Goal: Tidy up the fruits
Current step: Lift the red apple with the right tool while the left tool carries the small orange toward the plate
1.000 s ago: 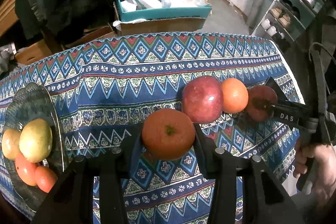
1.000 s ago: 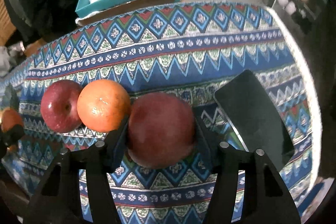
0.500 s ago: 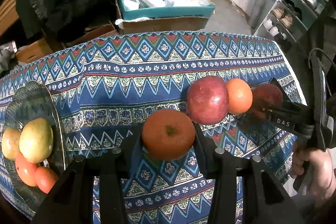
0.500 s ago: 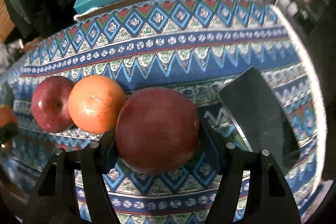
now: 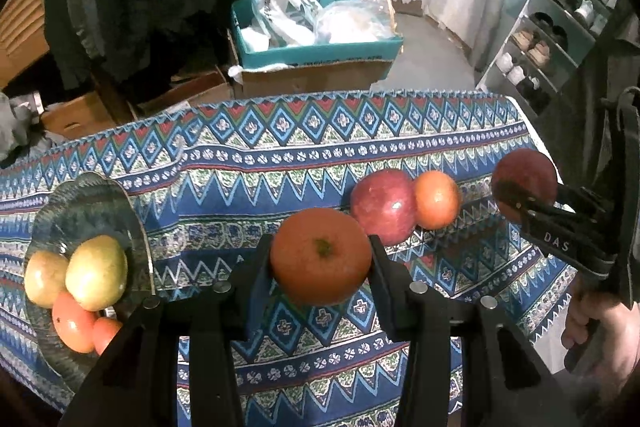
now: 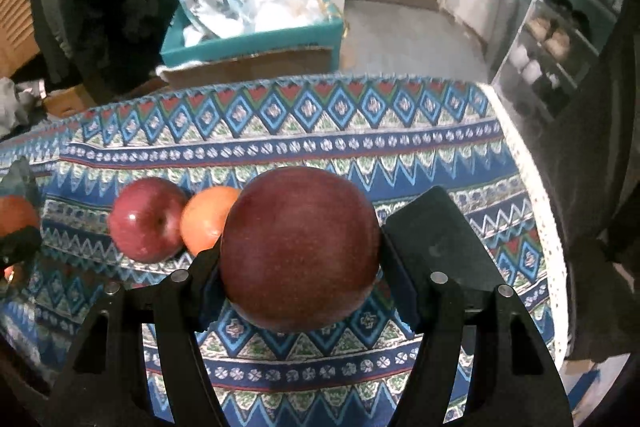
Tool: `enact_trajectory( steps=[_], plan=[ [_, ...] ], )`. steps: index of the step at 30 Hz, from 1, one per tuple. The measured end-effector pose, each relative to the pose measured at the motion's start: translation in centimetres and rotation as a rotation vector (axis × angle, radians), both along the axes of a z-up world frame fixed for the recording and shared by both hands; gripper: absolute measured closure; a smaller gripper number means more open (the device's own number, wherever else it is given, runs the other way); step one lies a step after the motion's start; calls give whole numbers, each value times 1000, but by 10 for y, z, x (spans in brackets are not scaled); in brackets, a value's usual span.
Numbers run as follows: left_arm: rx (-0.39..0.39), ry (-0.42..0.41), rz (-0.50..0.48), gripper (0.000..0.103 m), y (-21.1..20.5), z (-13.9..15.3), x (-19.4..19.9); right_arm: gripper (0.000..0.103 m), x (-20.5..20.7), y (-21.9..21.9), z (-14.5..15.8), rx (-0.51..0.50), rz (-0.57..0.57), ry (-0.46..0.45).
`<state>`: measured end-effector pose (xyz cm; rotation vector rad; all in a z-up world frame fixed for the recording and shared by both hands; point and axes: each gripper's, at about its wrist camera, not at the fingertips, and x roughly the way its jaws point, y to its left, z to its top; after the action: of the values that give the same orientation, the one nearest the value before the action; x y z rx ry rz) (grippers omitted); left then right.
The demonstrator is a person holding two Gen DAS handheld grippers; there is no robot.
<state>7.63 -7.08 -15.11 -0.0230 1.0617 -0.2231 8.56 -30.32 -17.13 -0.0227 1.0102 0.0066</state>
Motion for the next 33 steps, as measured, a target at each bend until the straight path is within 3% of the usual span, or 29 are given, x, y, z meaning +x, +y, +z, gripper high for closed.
enact_trajectory(
  steps=[21, 33],
  plan=[
    [27, -109, 9, 57, 15, 49, -22, 35, -29, 37, 76, -12, 91, -177],
    [44, -152, 15, 57, 29, 66, -34, 35, -45, 55, 103, -1, 148, -243]
  ],
)
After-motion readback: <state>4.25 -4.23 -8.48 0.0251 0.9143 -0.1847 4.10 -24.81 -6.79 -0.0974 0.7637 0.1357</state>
